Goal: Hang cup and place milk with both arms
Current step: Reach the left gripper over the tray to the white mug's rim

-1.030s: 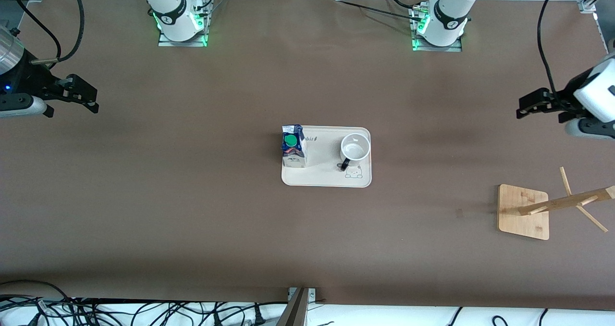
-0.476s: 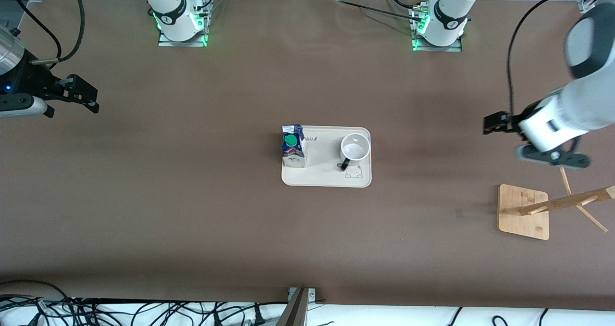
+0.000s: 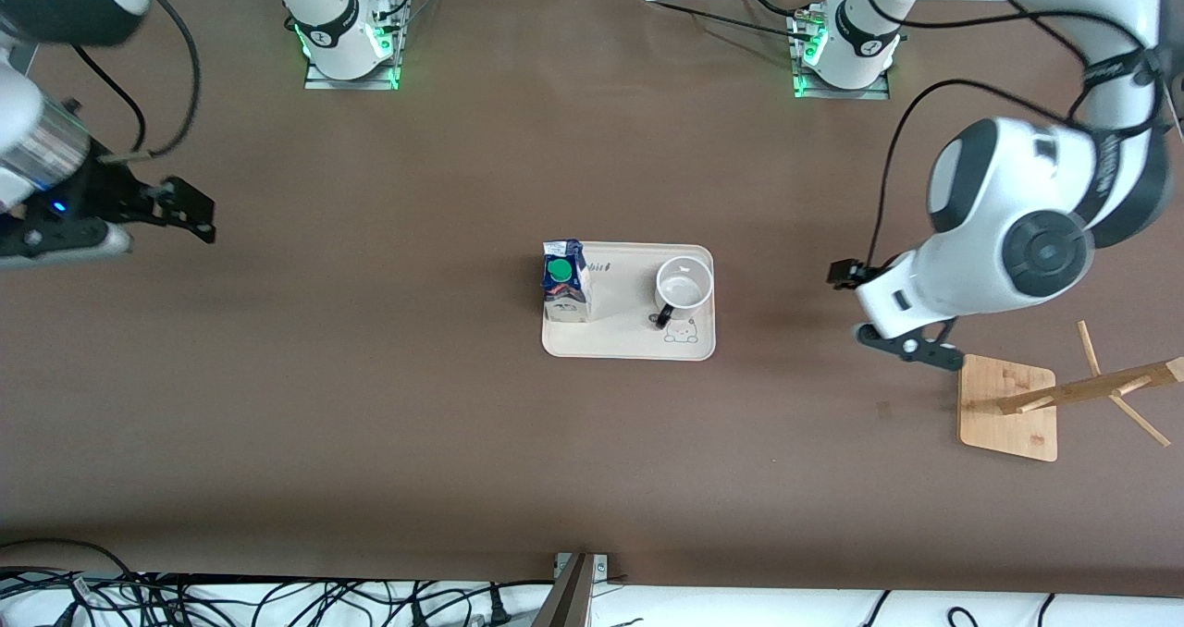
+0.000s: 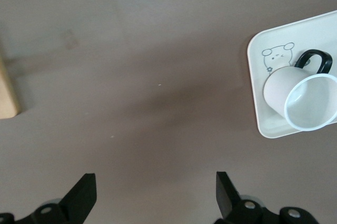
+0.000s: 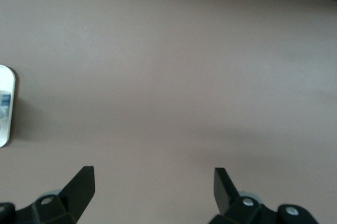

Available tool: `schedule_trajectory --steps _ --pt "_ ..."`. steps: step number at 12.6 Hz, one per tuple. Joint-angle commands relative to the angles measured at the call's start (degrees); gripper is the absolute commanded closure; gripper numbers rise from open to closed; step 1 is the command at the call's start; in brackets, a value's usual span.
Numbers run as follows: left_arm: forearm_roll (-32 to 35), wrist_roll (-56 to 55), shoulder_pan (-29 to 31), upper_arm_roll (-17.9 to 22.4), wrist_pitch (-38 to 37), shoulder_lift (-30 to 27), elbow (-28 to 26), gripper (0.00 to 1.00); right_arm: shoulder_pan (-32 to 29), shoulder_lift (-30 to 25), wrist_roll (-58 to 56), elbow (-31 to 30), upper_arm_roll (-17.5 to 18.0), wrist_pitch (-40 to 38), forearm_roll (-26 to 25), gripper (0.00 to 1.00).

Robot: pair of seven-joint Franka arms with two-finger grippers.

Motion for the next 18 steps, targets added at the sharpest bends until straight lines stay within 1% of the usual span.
schedule_trajectory --steps 1,2,4,5,7,9,11,13,18 --pt "-1.16 0.52 0.08 -3.60 3.42 2.73 0.83 0.00 0.78 1.98 -0.45 0.49 0.01 -1.89 -0.33 0.00" --pt "-1.25 0.52 -0.01 -5.10 4.40 3.69 0.92 0.00 0.87 2.16 -1.24 0.49 0.01 -1.89 -0.24 0.00" --pt "-1.25 -0.17 -0.10 -8.70 6.07 5.80 0.83 0.00 1.31 5.75 -1.42 1.54 0.01 -0.76 -0.50 0.00" --pt "-0.99 -0.35 -0.18 -10.45 7.73 6.60 0.75 0.00 0.78 7.51 -1.42 3.46 -0.17 -0.75 -0.42 0.00" --pt "-0.64 -0.44 -0.53 -12.66 10.20 8.09 0.74 0.00 0.52 8.23 -1.16 4.19 -0.26 -0.84 -0.33 0.00" --pt "-0.29 -1.58 -2.55 -13.20 12.22 8.89 0.66 0.00 0.60 8.40 -0.98 4.19 -0.26 -1.01 -0.24 0.00" --pt "-0.28 -2.81 -3.96 -13.28 12.23 9.68 0.40 0.00 0.43 8.40 -1.16 4.01 -0.26 -1.45 -0.24 0.00" --pt "-0.28 -4.48 -5.19 -13.37 12.84 9.86 -1.53 0.00 0.34 8.49 -1.07 3.92 -0.43 -1.54 -0.24 0.00" --pt "-0.28 -15.89 -9.76 -13.46 13.02 8.72 -5.40 0.00 0.96 8.49 -0.54 3.92 -0.26 -1.45 -0.24 0.00"
